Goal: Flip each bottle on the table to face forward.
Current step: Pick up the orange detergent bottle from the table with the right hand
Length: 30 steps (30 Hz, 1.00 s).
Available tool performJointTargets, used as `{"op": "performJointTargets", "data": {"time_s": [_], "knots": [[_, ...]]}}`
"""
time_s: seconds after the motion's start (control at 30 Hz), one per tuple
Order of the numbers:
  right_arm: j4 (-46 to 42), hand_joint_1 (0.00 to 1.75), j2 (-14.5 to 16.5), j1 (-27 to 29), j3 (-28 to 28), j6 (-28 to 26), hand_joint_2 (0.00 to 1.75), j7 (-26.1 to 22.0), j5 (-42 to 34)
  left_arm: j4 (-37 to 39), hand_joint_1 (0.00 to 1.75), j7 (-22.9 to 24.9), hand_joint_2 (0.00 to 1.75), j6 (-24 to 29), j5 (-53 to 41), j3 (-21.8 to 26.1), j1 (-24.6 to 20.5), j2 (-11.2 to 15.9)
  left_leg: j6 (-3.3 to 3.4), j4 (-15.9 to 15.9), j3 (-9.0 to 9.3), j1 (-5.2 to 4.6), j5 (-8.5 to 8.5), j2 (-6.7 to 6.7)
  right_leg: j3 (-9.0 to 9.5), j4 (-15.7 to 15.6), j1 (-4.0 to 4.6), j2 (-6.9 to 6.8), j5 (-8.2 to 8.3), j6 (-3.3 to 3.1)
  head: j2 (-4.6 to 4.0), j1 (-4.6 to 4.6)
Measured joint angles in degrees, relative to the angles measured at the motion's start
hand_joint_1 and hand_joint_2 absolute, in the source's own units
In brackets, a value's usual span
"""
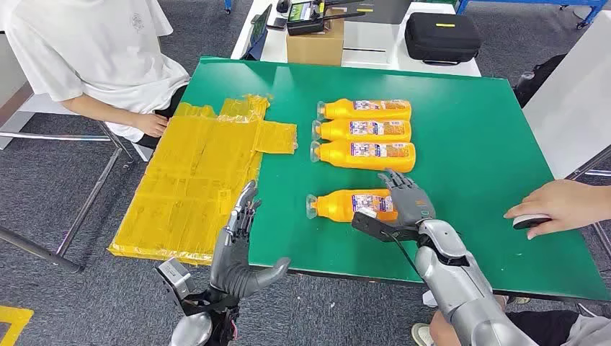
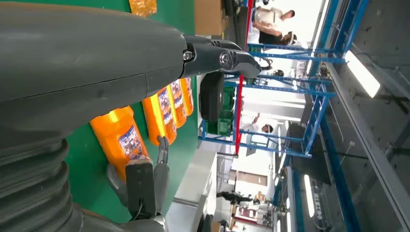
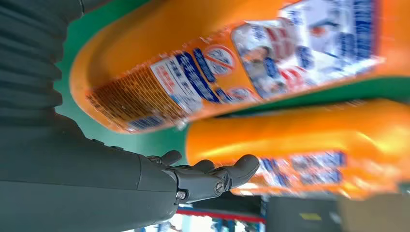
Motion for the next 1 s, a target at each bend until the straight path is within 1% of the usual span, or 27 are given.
{"op": "performJointTargets", "data": {"time_s": [0.2,0.37,0.53,0.57,0.67,0.7,0.73,0.87,1.0], "knots": [[1.17,0.00,-0.44,-1.60,1.79,1.22,1.75,1.14,0.52,-0.38,0.00,0.00,1.75,0.22,-0.06,0.26,0.47,0.00,0.00,0.00,0.00,0.00,0.00,0.00,0.00,0.00,0.00,0.00,0.00,0.00,0.00,-0.01],[3.15,0.00,-0.58,-3.65,3.94,2.97,1.75,3.51,1.91,-0.99,0.00,0.00,1.75,0.34,-0.68,0.61,0.94,0.00,0.00,0.00,0.00,0.00,0.00,0.01,0.00,0.00,0.00,0.00,0.00,0.00,0.00,-0.01],[5.45,0.00,-0.14,-6.42,5.48,3.56,1.75,3.88,2.00,-1.50,0.00,0.03,1.75,0.66,-0.87,0.89,1.28,0.00,0.01,0.00,0.00,0.00,0.01,0.01,0.01,0.01,0.01,0.00,0.00,0.00,0.00,-0.01],[5.87,0.03,0.05,-6.91,5.78,4.06,1.75,4.08,2.01,-1.61,0.00,0.05,1.75,0.80,-0.92,0.94,1.36,0.00,0.01,0.00,0.00,0.00,0.02,0.01,0.01,0.01,0.01,0.01,0.00,0.00,0.00,-0.01],[7.20,1.21,0.67,-8.37,6.81,6.57,1.75,4.83,1.99,-1.91,0.00,0.13,1.75,1.37,-1.07,1.15,1.51,-0.01,0.02,0.00,0.00,0.00,0.02,0.01,0.01,0.01,0.00,0.01,0.00,0.00,-0.01,0.00],[7.68,1.57,0.86,-8.87,7.23,7.65,1.75,5.04,1.93,-1.93,0.00,0.17,1.75,1.56,-1.11,1.27,1.52,-0.02,0.02,0.00,0.00,0.00,0.02,0.01,0.00,0.01,0.00,0.01,0.00,0.00,-0.01,-0.01],[8.16,1.57,1.03,-9.38,7.65,8.65,1.75,5.18,1.85,-1.93,0.00,0.21,1.75,1.70,-1.15,1.39,1.54,-0.02,0.02,0.00,0.00,0.00,0.02,0.01,0.00,0.01,0.00,0.01,0.00,0.00,-0.01,-0.01],[9.74,1.75,1.42,-10.92,8.91,10.55,1.75,5.34,1.43,-1.93,0.00,0.24,1.75,2.04,-1.31,1.72,1.68,-0.02,0.02,0.01,0.00,0.00,0.02,0.00,0.00,0.01,0.00,0.00,0.00,0.00,0.00,-0.01],[10.67,1.75,1.53,-11.93,9.75,11.88,1.75,5.34,0.69,-1.96,0.00,0.23,1.75,2.40,-1.63,1.96,1.77,-0.02,0.02,0.01,0.01,0.00,0.02,0.00,0.00,0.00,0.00,0.00,0.00,0.00,0.00,0.00]]}}
